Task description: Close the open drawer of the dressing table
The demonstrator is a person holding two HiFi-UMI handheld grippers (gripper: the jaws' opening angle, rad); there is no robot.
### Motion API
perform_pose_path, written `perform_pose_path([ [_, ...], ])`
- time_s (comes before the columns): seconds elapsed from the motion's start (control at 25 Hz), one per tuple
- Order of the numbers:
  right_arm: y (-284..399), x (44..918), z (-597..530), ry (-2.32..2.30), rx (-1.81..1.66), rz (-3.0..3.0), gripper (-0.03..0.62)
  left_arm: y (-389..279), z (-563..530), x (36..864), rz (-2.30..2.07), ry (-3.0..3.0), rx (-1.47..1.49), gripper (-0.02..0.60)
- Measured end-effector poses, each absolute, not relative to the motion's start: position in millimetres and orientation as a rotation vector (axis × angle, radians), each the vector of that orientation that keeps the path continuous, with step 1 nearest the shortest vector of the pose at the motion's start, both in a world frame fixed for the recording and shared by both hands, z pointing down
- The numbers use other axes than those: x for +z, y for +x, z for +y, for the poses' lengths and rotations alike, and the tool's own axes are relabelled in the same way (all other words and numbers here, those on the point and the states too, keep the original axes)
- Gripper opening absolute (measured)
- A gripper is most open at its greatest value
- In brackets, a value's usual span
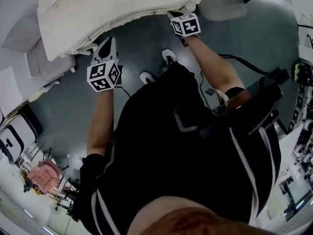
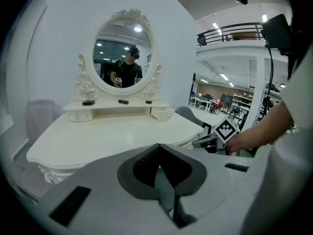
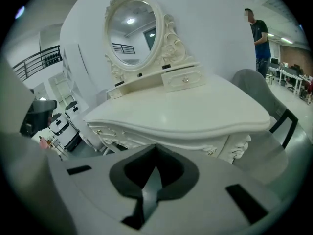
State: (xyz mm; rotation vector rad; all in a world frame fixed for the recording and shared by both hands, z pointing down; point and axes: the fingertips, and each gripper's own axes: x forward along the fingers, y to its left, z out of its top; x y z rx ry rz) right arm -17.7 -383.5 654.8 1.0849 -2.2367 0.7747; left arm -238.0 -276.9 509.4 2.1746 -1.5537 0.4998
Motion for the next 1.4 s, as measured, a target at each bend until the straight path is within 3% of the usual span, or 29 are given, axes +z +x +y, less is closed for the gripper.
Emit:
perform_pose_path([
  [0.68,-6.4,429.9,-333.5,1.252,0.678,-2.508,0.006,-237.7,-263.4,401.6,-1.589,2.417,0.359,0.003],
  [1.4,-16.0,235.0,-283.1,1.281,0.115,-2.724,0.005,-253.1,-247.6,272.4,-1.824,2.433,0.128,0.003],
])
